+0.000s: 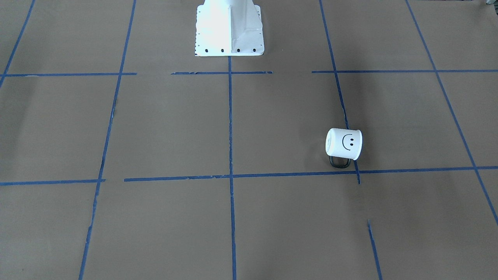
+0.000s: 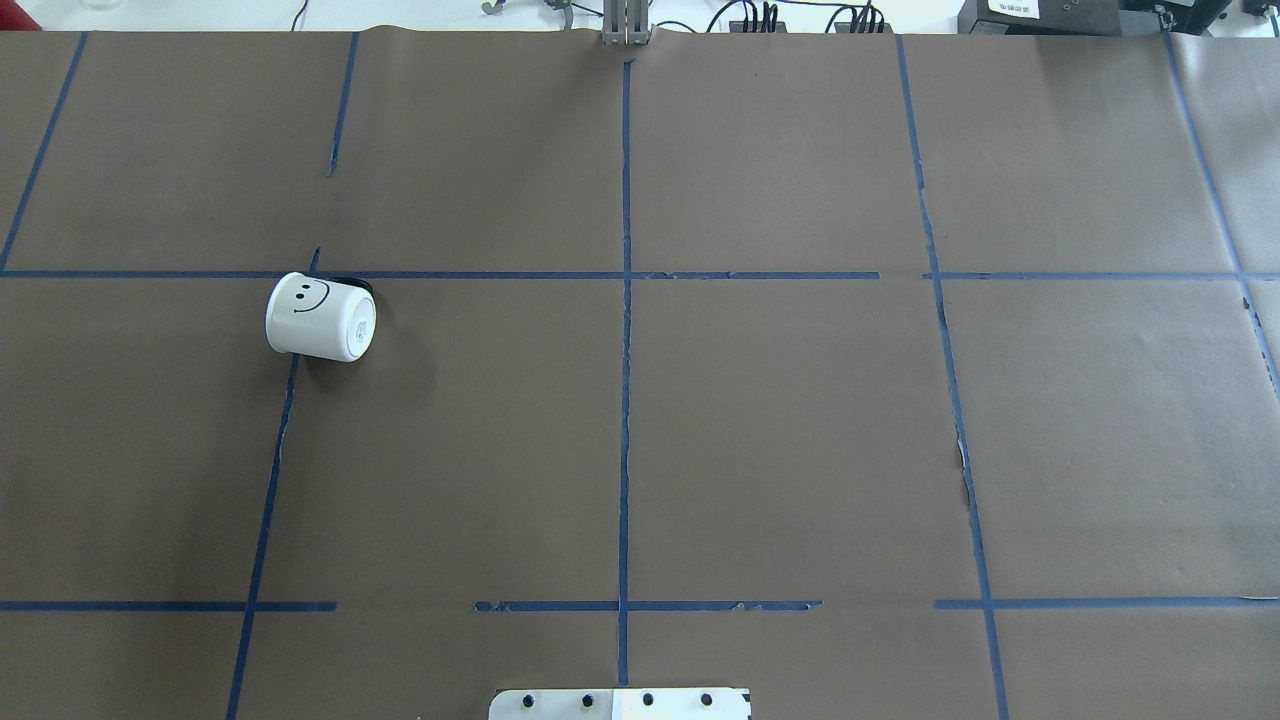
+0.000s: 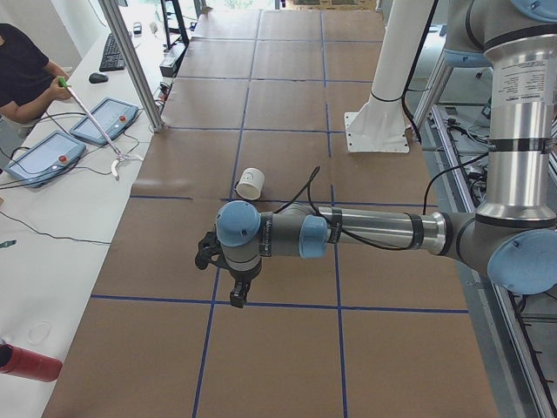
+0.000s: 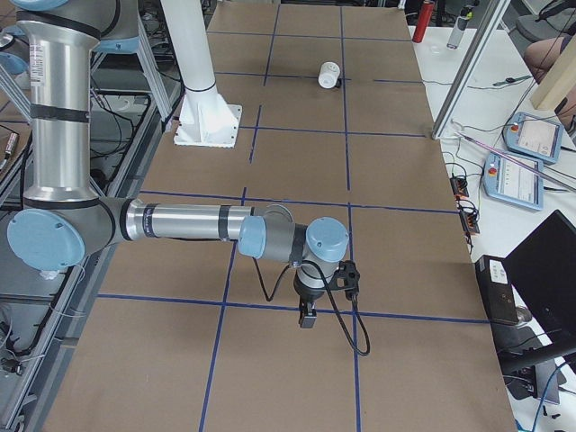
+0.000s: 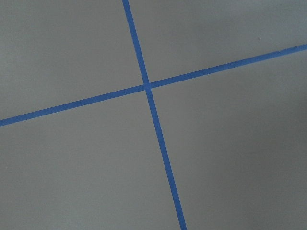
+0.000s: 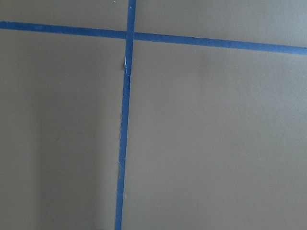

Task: Flip mug

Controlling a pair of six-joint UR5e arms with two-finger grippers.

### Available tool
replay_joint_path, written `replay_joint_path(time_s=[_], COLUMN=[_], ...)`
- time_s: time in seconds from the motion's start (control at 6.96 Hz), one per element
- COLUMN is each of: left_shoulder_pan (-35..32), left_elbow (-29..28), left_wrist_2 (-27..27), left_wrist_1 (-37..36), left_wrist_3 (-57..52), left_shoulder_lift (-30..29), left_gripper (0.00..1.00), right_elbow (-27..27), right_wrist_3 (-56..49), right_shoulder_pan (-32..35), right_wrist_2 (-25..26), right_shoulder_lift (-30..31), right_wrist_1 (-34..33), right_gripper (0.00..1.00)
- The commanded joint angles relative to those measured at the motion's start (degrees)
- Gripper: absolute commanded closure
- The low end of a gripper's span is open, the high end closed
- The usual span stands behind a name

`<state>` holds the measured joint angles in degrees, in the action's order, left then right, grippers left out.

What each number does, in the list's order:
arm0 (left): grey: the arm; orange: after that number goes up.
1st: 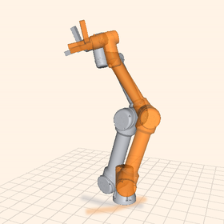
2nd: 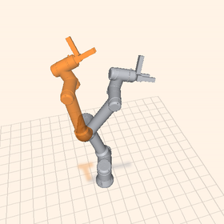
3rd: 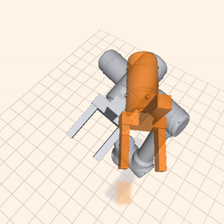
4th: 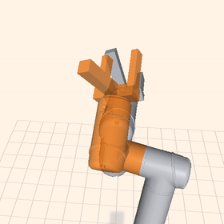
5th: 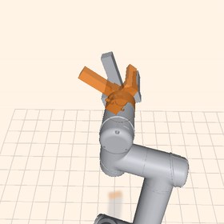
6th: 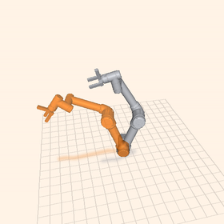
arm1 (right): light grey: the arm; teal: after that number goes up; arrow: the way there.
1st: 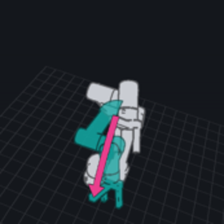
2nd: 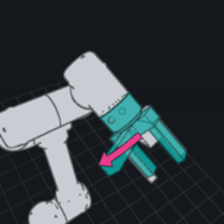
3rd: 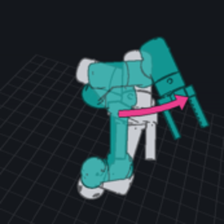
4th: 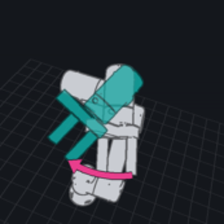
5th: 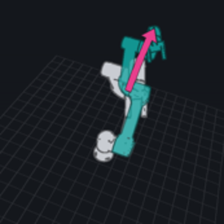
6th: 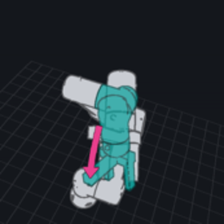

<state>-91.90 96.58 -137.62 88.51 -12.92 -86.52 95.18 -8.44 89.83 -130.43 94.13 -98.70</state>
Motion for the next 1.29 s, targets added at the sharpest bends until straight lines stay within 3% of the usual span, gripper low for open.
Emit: replay_joint_path(time_s=[0.0,1.01,1.15], left_shoulder_pan=[0.0,-3.5,-3.2], left_elbow=[0.1,0.6,-0.6], left_wrist_2=[0.2,-0.2,-0.1], left_wrist_1=[0.0,1.0,8.5], left_wrist_3=[0.1,2.4,4.9], left_shoulder_lift=[-0.1,1.5,1.0], left_gripper=[0.00,0.00,0.00], right_elbow=[-0.1,0.0,-0.1], right_wrist_3=[0.0,0.0,0.0], right_shoulder_pan=[0.0,0.0,0.0], right_wrist_2=[0.0,0.0,0.0], right_shoulder_lift=[0.0,0.0,0.0], right_wrist_1=[0.0,0.0,0.0], right_gripper=[0.00,0.00,0.00])
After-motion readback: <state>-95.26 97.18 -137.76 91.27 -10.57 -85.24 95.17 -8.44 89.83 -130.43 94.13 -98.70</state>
